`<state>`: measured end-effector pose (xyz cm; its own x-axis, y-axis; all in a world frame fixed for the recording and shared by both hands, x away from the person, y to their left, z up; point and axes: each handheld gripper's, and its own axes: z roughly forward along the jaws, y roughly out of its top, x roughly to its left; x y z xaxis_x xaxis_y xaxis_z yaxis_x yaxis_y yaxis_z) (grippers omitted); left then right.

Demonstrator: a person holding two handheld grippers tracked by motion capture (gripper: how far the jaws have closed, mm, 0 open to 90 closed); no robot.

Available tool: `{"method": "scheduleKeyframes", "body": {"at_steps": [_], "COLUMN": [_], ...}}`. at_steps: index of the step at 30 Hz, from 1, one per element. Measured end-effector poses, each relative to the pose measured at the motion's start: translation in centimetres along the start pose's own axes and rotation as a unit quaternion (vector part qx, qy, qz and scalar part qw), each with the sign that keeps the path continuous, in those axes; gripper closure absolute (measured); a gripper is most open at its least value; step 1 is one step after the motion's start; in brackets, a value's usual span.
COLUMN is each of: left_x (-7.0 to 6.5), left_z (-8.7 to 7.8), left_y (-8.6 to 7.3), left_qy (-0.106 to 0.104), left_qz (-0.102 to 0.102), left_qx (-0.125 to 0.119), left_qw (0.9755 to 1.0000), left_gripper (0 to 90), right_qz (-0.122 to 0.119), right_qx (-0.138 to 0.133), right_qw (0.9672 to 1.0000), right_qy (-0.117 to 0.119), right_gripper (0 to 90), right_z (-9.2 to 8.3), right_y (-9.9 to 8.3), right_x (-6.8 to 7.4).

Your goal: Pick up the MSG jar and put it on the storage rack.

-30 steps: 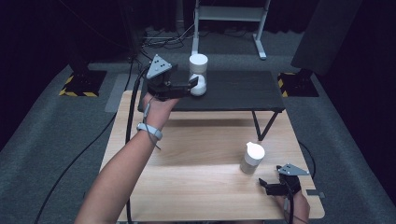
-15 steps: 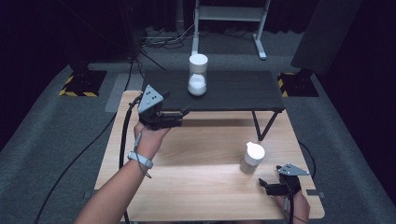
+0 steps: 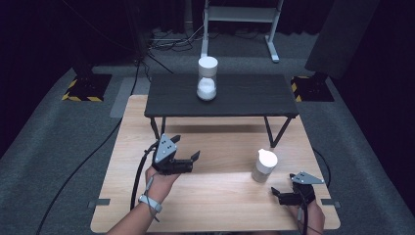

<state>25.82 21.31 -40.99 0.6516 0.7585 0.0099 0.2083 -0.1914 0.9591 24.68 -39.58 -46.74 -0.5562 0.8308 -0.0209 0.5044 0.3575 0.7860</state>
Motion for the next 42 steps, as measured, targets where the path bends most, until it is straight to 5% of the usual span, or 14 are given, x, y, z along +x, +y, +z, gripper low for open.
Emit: {"method": "scheduleKeyframes", "body": {"at_steps": [15, 28, 33, 37, 42], "left_x": [-1.3, -1.4, -1.8, -2.2, -2.4], "left_z": [0.8, 2.2, 2.1, 2.1, 2.2], "left_y": [-5.2, -5.8, -6.4, -7.8, -7.7], "left_qy": [-0.013, -0.020, -0.016, -0.009, -0.006], "left_qz": [-0.029, -0.011, 0.007, 0.003, 0.002], "left_qx": [0.075, 0.177, 0.168, 0.140, 0.140], "left_qw": [0.9967, 0.9839, 0.9856, 0.9902, 0.9901], "left_gripper": [12.2, 9.6, 7.0, 4.4, 4.0], "right_qz": [0.000, 0.000, 0.000, 0.000, 0.000], "right_qx": [0.000, 0.000, -0.001, -0.001, -0.001], "right_qw": [1.0000, 1.0000, 1.0000, 1.0000, 1.0000], "right_qy": [0.000, -0.001, -0.002, -0.001, -0.001], "right_gripper": [0.8, 0.8, 0.8, 0.8, 0.8], "right_z": [0.0, 0.0, 0.0, 0.0, 0.0], "right_y": [0.0, 0.0, 0.0, -0.1, 0.0], "right_x": [0.0, 0.0, 0.1, 0.1, 0.1]}}
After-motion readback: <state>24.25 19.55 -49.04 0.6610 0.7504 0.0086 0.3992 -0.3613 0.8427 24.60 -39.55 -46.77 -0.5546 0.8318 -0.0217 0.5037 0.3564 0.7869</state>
